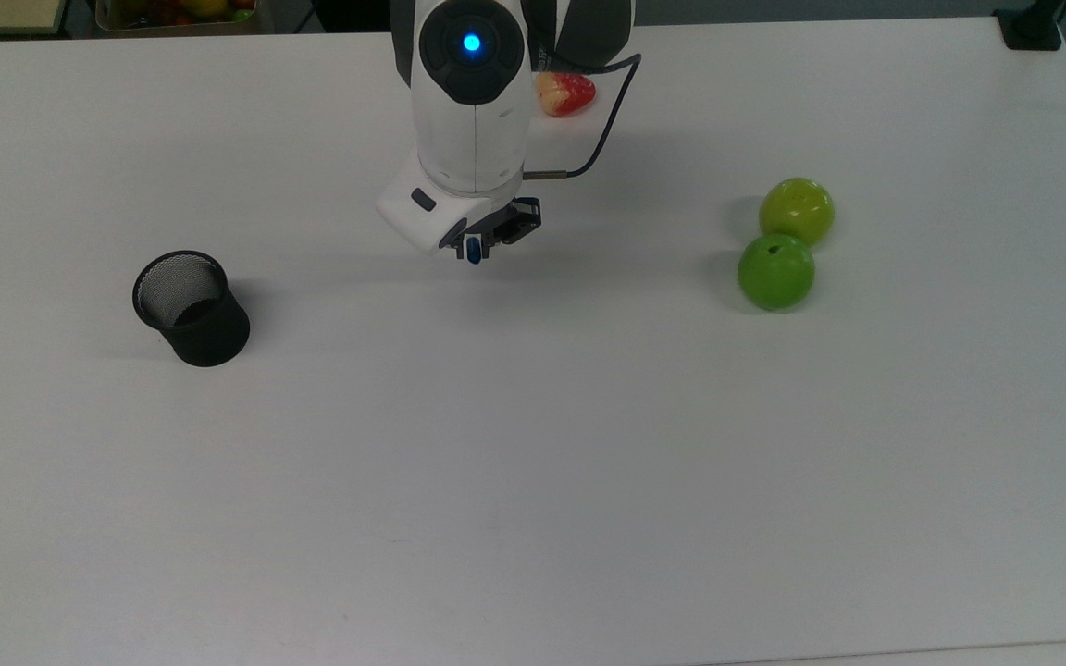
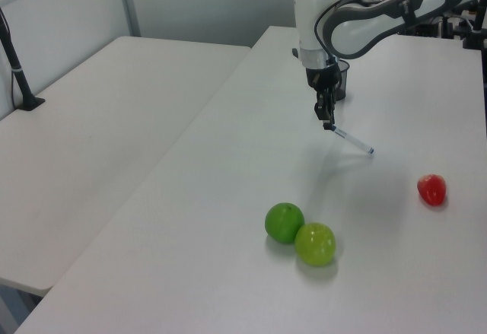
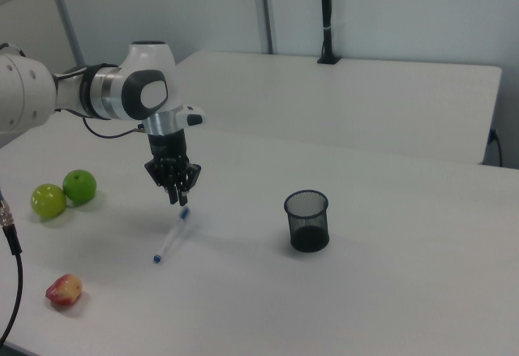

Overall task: Take marker pen
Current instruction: 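Carry the marker away from the cup and lower it to the table, then open the gripper to release the marker onto the table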

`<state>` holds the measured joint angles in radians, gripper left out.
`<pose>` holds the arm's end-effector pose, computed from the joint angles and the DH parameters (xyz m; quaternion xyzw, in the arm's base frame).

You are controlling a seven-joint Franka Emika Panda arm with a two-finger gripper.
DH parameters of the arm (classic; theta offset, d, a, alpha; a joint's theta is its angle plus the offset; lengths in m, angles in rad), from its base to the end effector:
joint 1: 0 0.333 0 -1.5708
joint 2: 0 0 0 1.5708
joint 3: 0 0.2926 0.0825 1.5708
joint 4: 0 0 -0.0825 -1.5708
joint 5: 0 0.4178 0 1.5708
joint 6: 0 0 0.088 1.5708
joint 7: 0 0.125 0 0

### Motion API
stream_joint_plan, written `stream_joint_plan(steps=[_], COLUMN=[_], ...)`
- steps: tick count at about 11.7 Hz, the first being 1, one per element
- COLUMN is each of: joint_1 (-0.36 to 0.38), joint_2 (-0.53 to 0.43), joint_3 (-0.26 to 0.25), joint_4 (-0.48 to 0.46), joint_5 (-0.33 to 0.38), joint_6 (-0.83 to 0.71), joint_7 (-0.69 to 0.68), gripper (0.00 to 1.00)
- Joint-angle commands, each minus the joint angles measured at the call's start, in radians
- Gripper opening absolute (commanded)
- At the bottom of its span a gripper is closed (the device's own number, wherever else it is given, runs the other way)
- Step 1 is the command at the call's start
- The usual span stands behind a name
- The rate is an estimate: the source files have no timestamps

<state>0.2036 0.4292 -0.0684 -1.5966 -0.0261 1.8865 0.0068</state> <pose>0.6718 0.0928 0.3199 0.9947 0.0710 -0.0671 0.0313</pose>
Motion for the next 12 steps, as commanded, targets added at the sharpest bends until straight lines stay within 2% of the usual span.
stream_joint_plan(steps=[1,3,8,12], joint_1=[0.016,0.016,0.016,0.001], joint_2=[-0.004,-0.006,-0.026,-0.162], joint_3=[-0.010,-0.010,-0.010,-0.016], joint_4=[-0.002,0.000,0.001,0.000], joint_5=[-0.003,-0.006,-0.009,-0.024], joint_6=[0.013,0.013,0.008,-0.087], joint_7=[0.024,0.025,0.027,0.032], gripper=[0.89,1.00,1.00,1.00])
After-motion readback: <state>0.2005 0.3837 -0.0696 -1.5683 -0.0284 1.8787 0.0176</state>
